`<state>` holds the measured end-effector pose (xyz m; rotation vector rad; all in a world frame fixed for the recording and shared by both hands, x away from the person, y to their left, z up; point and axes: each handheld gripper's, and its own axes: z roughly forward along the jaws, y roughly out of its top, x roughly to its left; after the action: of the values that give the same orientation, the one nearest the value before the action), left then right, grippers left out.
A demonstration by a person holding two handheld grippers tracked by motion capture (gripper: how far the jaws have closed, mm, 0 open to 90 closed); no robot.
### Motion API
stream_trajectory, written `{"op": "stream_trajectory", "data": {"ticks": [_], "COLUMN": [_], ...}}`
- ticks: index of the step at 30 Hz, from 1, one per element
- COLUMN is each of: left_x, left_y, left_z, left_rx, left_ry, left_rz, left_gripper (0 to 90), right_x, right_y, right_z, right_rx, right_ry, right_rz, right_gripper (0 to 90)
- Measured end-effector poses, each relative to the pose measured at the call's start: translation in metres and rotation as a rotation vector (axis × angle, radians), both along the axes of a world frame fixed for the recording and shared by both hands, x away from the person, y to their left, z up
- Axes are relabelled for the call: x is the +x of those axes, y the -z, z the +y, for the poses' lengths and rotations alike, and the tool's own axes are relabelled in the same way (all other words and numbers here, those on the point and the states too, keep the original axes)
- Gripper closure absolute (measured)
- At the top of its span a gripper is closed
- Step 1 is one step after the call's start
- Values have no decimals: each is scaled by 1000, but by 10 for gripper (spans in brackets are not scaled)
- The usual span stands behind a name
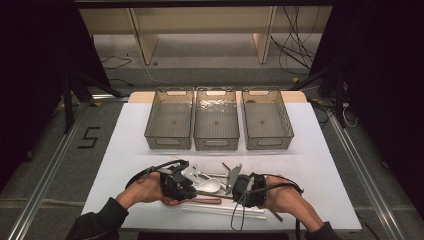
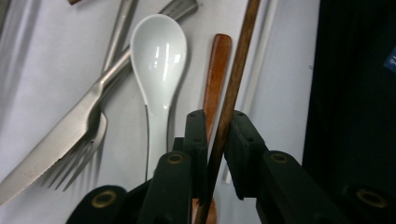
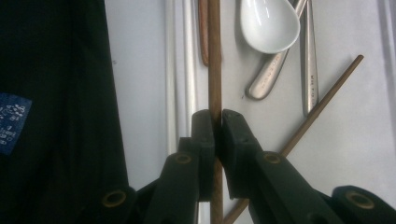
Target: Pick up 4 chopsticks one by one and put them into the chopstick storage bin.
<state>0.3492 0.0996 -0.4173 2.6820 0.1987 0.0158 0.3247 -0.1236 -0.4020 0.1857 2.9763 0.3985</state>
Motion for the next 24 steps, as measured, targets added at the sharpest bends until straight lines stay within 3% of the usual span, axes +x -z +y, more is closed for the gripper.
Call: {"op": "stream_trajectory", "data": {"ticks": [4,7,9,10,11,13,14,16,17,20,24], "left_x": [-4,-4,-3,-2,-1,1,2,5,6,11,18], "left_y": [1,2,3,3,2,0,-1,-1,-2,-4,-8], "left_z": [-2,-2,-1,0,1,3,5,8,10,14,21], "left_rx": [-9,16,14,10,5,-1,-10,-15,-19,-21,-37], "left_ry": [58,52,32,22,11,-10,-34,-69,-88,-167,-240], "left_rz": [38,47,55,47,46,43,42,39,38,42,35], "left_gripper": [841,849,850,850,850,850,850,849,849,849,848], "right_x": [2,6,8,12,12,15,15,20,20,23,24], "right_y": [-1,-3,-4,-8,-8,-13,-13,-16,-16,-18,-12], "right_z": [-3,-7,-10,-15,-15,-23,-23,-31,-31,-39,-50], "right_rx": [6,22,47,80,80,116,116,177,177,247,261], "right_ry": [17,45,101,123,123,203,203,271,271,346,407], "right_rz": [-10,2,17,24,24,31,31,14,14,4,-2], "right_gripper": [804,748,683,600,600,503,503,431,431,392,357]}}
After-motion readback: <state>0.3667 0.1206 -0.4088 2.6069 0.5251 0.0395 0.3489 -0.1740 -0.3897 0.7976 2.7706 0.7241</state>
